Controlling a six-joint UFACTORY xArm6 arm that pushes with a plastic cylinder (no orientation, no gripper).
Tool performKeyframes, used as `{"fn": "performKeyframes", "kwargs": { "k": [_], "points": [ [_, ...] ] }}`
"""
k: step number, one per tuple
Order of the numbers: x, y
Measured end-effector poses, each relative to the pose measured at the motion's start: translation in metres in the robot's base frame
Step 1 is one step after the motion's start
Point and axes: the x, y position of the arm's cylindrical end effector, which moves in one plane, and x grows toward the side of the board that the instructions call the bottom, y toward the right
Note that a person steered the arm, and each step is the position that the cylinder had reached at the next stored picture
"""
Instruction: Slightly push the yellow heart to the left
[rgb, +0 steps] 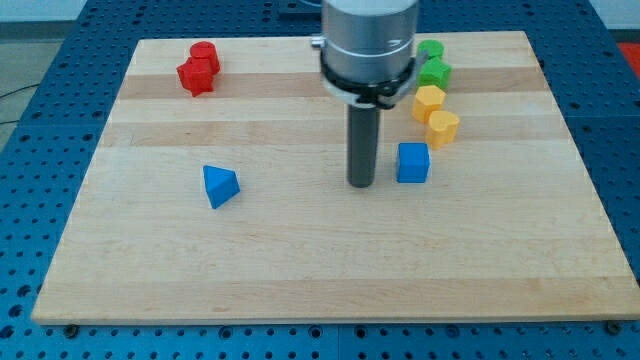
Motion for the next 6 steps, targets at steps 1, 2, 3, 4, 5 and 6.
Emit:
{"fn": "performKeyframes", "kwargs": {
  "k": [1, 2, 3, 4, 5, 6],
  "points": [
    [-0.001, 0.044],
    [0.007, 0.043],
    [0.08, 0.113],
    [0.061, 0.216],
    [-0.025, 0.211],
    [-0.068, 0.151]
  ]
}}
